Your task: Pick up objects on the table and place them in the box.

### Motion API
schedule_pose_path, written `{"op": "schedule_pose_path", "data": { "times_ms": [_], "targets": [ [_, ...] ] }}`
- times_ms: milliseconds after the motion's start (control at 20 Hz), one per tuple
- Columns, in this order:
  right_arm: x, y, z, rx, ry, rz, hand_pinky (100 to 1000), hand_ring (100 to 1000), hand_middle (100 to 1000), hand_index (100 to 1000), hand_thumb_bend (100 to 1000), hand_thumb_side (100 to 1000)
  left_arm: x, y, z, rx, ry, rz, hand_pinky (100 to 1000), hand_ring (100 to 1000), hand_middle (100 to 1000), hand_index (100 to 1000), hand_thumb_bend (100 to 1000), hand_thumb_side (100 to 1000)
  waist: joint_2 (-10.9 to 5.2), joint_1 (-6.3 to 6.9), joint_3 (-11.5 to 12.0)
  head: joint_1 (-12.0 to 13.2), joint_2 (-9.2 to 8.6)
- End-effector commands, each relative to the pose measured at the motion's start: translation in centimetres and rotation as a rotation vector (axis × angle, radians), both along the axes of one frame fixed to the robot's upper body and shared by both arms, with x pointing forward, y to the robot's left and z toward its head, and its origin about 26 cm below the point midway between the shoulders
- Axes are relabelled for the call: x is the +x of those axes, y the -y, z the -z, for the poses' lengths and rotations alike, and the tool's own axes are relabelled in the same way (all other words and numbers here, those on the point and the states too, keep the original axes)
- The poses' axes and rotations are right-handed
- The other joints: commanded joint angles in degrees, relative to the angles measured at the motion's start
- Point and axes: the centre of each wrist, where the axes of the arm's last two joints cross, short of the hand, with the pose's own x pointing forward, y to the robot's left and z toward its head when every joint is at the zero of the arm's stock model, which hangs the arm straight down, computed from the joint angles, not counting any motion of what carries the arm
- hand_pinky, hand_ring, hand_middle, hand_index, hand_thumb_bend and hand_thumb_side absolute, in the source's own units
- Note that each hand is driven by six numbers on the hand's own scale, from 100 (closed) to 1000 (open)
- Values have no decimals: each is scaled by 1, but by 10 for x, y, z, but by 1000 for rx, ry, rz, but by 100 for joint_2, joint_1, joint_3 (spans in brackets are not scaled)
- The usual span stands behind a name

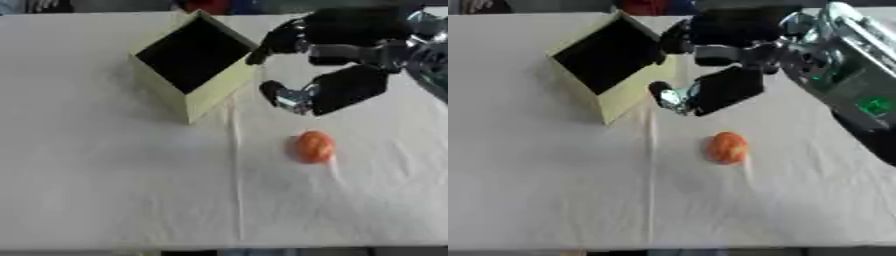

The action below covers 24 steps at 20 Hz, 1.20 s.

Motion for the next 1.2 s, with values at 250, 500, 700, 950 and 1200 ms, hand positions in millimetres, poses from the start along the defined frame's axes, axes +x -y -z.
{"op": "schedule_pose_path", "data": {
  "times_ms": [250,500,700,950,1200],
  "targets": [
    [9,33,16,-58,21,47,890,892,824,977,100,768,-3,-2,-12,47,22,-1,701,612,641,757,134,837,-134,-2,-8,25,34],
    [13,47,28,-95,-52,111,899,883,835,996,100,722,-3,-2,-12,49,21,-2,702,613,641,757,133,836,-140,12,-34,6,57],
    [14,53,33,-133,-61,152,907,879,836,998,100,854,-3,-2,-11,49,18,0,701,613,641,757,132,835,-142,33,-47,-15,62],
    [18,57,41,-185,4,185,916,889,846,1000,100,870,-3,-2,-11,47,16,3,702,612,641,755,131,836,-133,55,-36,-48,47],
    [23,57,50,-193,21,189,914,884,837,994,100,935,-3,-2,-10,44,14,3,702,612,641,753,131,836,-127,71,-17,-62,70]
  ]
}}
